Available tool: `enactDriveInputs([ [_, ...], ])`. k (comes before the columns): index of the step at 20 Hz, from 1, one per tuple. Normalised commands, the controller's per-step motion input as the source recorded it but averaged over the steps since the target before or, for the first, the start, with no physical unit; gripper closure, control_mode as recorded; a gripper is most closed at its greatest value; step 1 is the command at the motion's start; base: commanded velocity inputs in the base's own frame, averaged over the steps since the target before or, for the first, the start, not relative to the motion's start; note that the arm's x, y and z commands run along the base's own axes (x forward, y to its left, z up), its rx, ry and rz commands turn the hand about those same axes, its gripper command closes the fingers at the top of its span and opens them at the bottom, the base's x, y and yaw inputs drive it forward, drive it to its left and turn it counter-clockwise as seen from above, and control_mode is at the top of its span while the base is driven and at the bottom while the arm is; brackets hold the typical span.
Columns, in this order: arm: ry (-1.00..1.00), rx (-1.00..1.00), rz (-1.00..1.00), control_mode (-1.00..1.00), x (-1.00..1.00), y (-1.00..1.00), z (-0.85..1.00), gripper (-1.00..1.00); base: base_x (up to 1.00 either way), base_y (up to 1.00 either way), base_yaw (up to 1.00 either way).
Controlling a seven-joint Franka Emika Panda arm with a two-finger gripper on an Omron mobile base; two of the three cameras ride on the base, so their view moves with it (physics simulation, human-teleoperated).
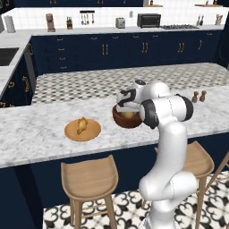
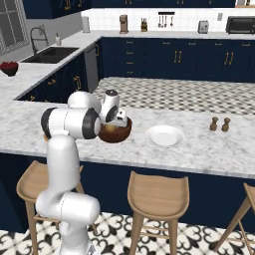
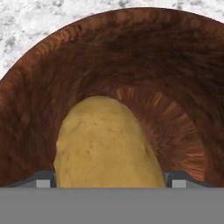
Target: Pick the chicken drumstick and potato from their plates and place them in the bowl. Then put the bowl in the fridge.
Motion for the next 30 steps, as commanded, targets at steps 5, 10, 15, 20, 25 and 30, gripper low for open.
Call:
enactDriveInputs([
  [5,0.00,0.00,0.00,-1.00,0.00,0.00,0.00,-1.00,0.00,0.00,0.00],
  [10,-0.02,0.00,0.02,-1.00,-0.19,0.01,0.51,-1.00,0.00,0.00,0.00],
  [15,-0.21,0.00,0.04,-1.00,-0.98,0.35,0.80,-1.00,0.00,0.00,0.00],
  [20,-0.13,-0.03,-0.02,-1.00,-1.00,0.92,0.19,-1.00,0.00,0.00,0.00],
  [25,-0.01,0.00,-0.12,-1.00,-0.87,1.00,0.01,-1.00,0.00,0.00,0.00],
  [30,0.00,0.00,-0.14,-1.00,0.01,1.00,0.11,-1.00,0.00,0.00,0.00],
])
